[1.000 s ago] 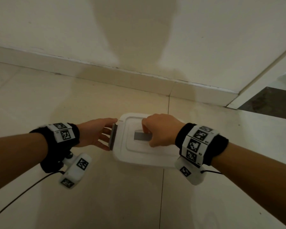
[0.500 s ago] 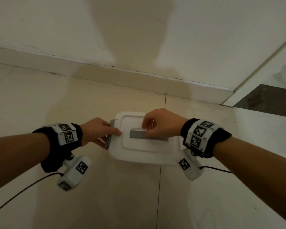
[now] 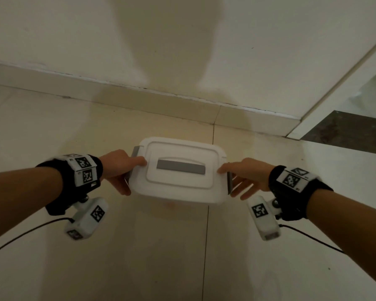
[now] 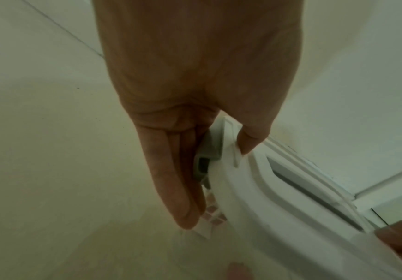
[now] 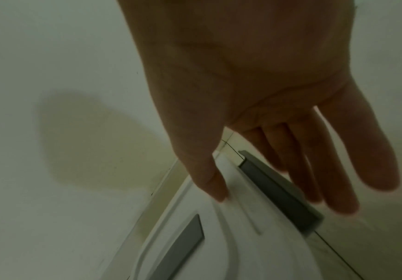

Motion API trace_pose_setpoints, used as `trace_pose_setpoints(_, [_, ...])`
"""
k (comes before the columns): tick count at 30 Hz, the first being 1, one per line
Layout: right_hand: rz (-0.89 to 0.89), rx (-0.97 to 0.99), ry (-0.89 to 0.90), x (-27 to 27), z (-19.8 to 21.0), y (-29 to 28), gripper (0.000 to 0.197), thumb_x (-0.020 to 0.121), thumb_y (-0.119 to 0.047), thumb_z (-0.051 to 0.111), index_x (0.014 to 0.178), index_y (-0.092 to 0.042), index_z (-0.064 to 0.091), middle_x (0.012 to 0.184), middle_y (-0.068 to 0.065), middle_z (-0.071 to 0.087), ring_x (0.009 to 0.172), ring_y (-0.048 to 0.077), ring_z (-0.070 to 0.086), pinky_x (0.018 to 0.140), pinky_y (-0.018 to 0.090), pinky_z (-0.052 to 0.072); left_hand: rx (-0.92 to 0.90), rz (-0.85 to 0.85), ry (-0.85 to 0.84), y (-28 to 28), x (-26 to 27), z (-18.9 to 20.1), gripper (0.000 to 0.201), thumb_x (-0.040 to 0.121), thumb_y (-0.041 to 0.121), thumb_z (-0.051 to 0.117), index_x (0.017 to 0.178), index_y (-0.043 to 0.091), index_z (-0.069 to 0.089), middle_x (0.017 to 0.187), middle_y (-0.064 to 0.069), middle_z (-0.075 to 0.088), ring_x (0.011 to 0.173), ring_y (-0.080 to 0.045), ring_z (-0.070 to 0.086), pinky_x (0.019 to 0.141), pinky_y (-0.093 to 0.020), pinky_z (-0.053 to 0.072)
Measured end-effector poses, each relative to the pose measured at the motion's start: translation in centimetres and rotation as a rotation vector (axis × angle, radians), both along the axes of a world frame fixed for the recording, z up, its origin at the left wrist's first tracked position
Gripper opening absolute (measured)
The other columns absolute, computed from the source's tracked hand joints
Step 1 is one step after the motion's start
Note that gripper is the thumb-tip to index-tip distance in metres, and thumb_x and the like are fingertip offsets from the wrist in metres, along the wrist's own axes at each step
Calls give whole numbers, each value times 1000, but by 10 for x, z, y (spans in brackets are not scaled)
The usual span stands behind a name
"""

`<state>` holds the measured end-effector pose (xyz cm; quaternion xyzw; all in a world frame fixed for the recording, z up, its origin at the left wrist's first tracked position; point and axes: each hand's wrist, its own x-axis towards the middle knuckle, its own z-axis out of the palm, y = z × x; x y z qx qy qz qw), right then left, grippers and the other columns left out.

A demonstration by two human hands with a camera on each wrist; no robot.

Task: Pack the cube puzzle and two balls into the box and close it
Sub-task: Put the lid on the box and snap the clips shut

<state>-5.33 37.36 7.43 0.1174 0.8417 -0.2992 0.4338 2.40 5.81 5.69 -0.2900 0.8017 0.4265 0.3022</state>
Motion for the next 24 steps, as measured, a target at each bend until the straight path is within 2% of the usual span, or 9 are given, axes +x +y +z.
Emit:
trace_pose_setpoints(4, [54,1,71,4,-1,-4,51,78,-32,81,109,5,66,92,19,78,73,29,76,73,44,64,-17,-50,22,1,1,0,59,93,44,57,93,-14,67,65,-22,74,65,-41,74,61,-41,63])
trace_pose_setpoints(7, [90,44,122,4,4,-10,49,78,-28,81,105,10,67,88,23,77,70,30,74,72,47,63,-28,-68,25,1,2,2,57,94,43,56,93,-14,65,59,-19,73,55,-35,72,57,-39,62])
trace_pose_setpoints(10, [118,66,132,4,9,-16,44,79,-24,80,103,11,68,85,23,77,65,29,72,67,42,64,-42,-96,37,3,3,4,56,98,39,52,91,-14,66,58,-20,72,47,-30,70,56,-37,63])
trace_pose_setpoints(13, [154,88,139,4,11,-21,35,80,-18,77,97,12,70,80,22,76,60,28,70,62,38,64,-50,-112,56,4,4,5,56,99,38,51,88,-15,67,64,-24,73,56,-35,73,58,-40,63])
trace_pose_setpoints(16, [189,122,158,4,12,-24,32,81,-18,75,93,11,70,79,23,76,60,28,70,63,40,64,-64,-110,87,5,7,4,56,98,37,50,88,-15,67,71,-28,73,63,-41,73,58,-40,63])
trace_pose_setpoints(21, [211,130,140,5,10,-22,38,83,-22,72,103,10,66,85,24,74,63,30,71,61,38,63,-95,-88,104,7,11,1,55,96,40,50,92,-12,67,72,-26,74,61,-39,73,56,-38,63])
trace_pose_setpoints(24, [211,119,108,4,9,-20,41,83,-26,71,107,7,65,87,22,74,66,30,72,61,38,63,-87,-71,99,7,13,2,54,95,42,51,98,-10,66,80,-26,74,62,-38,73,59,-41,63])
